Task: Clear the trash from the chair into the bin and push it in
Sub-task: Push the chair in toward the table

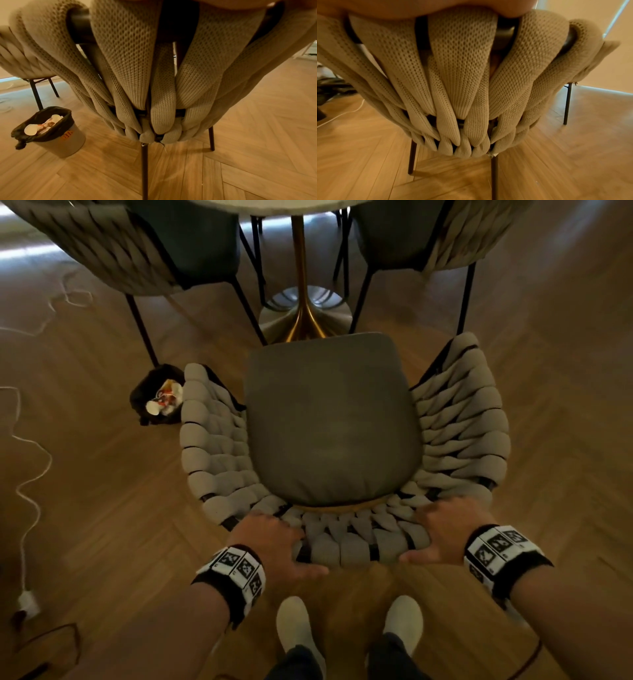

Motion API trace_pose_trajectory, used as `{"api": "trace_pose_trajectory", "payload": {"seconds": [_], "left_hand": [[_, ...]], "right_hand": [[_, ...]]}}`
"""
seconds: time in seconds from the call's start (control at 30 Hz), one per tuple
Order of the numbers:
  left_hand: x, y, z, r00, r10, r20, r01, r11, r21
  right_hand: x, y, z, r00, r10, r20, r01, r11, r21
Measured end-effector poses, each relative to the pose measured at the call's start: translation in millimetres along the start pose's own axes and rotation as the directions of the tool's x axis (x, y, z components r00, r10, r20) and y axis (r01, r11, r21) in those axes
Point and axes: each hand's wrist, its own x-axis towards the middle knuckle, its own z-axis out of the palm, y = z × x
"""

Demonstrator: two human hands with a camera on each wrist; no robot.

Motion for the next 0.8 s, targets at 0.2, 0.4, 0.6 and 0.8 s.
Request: {"api": "trace_pose_trajectory", "payload": {"seconds": [0.2,0.4,0.6,0.8], "left_hand": [[7.6,-53.2,-14.4,1.0,0.017,-0.013,-0.016,0.997,0.075],[41.4,-97.4,-46.6,0.999,0.01,-0.034,-0.007,0.996,0.089],[74.8,-129.3,-75.8,0.997,-0.007,-0.079,0.015,0.994,0.106],[97.1,-157.7,-94.4,0.996,-0.034,-0.087,0.044,0.992,0.114]], "right_hand": [[26.6,-23.3,-17.3,0.999,0.036,0.002,-0.036,0.998,0.051],[71.0,-8.6,-53.9,0.999,0.033,-0.035,-0.03,0.996,0.09],[110.9,13.5,-93.0,0.999,0.018,-0.045,-0.016,0.998,0.057],[143.2,26.3,-117.8,0.995,0.009,-0.104,-0.004,0.999,0.051]]}}
